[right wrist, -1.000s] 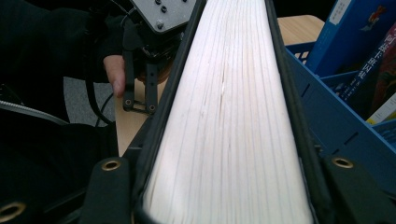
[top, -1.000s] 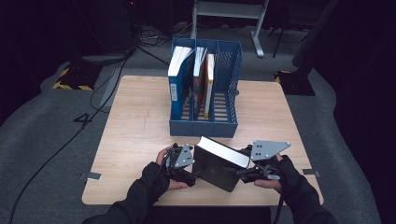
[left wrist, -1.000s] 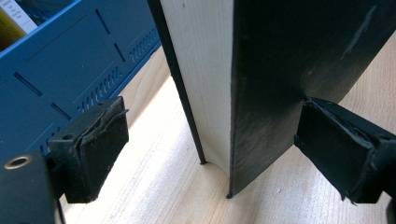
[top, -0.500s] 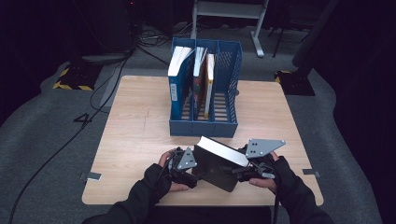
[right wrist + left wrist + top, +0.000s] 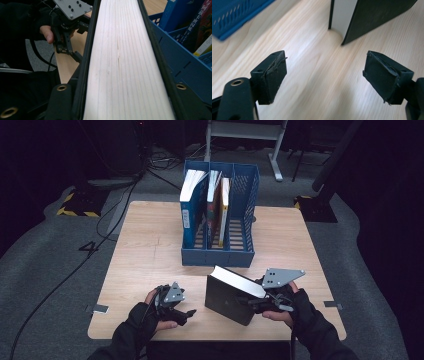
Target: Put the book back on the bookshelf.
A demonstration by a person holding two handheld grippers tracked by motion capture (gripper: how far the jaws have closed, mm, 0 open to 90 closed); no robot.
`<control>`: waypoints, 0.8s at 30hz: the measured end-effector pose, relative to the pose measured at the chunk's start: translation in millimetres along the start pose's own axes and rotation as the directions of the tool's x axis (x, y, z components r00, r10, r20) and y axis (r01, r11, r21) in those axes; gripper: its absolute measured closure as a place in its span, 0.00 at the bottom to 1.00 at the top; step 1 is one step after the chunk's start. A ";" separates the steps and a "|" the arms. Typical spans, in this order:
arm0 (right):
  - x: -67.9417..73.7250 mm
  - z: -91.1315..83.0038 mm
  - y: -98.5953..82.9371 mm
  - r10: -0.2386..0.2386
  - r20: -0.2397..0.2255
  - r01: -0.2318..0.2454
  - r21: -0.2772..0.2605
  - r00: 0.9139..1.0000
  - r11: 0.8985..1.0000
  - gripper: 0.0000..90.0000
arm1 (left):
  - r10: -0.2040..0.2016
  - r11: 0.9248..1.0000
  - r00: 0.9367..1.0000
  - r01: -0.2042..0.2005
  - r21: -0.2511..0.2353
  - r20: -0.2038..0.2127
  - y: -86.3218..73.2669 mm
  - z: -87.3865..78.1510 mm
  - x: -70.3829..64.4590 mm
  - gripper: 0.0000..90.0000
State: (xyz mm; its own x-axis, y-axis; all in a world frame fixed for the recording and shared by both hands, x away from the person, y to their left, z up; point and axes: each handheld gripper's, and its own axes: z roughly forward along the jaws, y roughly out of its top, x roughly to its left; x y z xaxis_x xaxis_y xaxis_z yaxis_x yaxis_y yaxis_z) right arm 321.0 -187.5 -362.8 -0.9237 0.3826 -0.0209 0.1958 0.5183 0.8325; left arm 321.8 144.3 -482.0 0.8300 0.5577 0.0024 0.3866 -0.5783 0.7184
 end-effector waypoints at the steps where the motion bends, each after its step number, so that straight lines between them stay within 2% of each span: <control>1: 0.4 -0.5 0.3 -0.002 0.003 0.002 0.000 1.000 1.000 0.55 | -0.009 1.000 1.000 0.009 0.005 0.001 -3.0 -0.9 0.8 0.22; 9: -1.3 -1.5 0.3 0.003 0.008 -0.003 -0.010 1.000 1.000 0.57 | -0.008 0.998 1.000 0.007 0.057 0.003 -11.4 3.7 4.5 0.24; 12: -3.3 -1.5 0.3 0.013 0.005 -0.013 -0.013 1.000 1.000 0.57 | 0.008 0.996 1.000 -0.009 0.092 0.004 -12.5 9.5 2.7 0.24; 17: -3.7 -1.4 4.0 0.009 0.005 -0.009 -0.007 1.000 1.000 0.58 | -0.007 0.997 1.000 0.005 0.078 0.021 -14.1 11.7 5.3 0.20; 24: -3.3 -1.2 12.6 -0.001 0.020 0.001 0.013 1.000 1.000 0.59 | -0.014 0.999 1.000 0.014 0.044 0.013 -17.6 13.7 7.9 0.16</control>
State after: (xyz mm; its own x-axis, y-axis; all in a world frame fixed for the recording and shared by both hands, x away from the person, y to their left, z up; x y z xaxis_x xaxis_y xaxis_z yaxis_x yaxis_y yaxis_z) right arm 326.1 -183.1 -351.5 -0.9171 0.3973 -0.0328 0.1993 0.5282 0.8254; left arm 327.0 150.7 -504.2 0.8294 0.5583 -0.0167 0.4154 -0.5965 0.6868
